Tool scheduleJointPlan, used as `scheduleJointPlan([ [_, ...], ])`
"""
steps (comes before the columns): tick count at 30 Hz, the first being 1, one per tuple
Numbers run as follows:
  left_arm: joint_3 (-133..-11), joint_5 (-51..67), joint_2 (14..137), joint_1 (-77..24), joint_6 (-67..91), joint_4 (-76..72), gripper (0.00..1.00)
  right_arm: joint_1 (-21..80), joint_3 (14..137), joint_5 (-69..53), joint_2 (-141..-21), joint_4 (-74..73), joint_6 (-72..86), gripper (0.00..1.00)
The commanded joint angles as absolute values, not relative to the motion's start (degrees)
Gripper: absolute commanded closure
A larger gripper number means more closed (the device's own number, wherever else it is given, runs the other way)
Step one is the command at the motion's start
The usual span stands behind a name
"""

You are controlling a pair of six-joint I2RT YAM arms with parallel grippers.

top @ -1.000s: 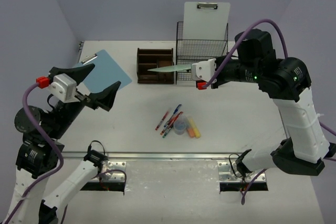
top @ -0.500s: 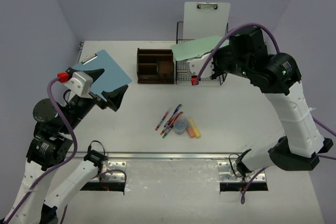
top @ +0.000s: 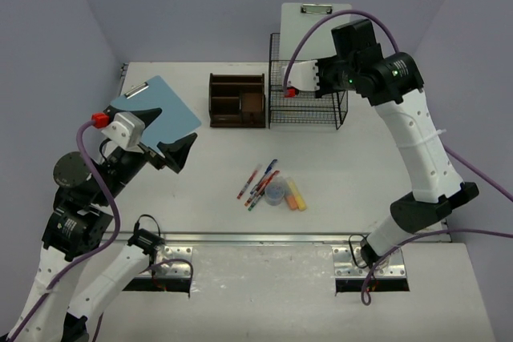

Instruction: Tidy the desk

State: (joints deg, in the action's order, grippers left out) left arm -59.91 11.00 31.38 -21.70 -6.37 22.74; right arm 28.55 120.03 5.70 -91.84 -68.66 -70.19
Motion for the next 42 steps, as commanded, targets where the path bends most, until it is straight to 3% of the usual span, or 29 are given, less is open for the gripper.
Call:
scheduleJointPlan([
  [1,-59.24,12.13,31.24,-21.53,-6.24,21.18,0.00,26.07,123.79,2.56,-93.29,-64.51,-67.77,1.00],
  [25,-56.93,12.84,31.30,-21.53,-6.59,21.00,0.00,21.13,127.25,-5.13,-102.66,-66.45,-62.92,1.00],
  [35,-55.01,13.27,31.38,-21.53,-6.59,20.21,0.00,17.48,129.55,-7.21,-108.11,-64.76,-61.96,0.81],
  [38,-54.44,13.30,31.38,-21.53,-6.65,20.04,0.00,16.89,129.44,-7.47,-108.74,-63.41,-61.59,0.66],
  [42,-53.71,13.49,31.46,-21.48,-6.54,19.65,0.00,16.49,129.29,-7.13,-108.93,-59.36,-61.06,0.54],
])
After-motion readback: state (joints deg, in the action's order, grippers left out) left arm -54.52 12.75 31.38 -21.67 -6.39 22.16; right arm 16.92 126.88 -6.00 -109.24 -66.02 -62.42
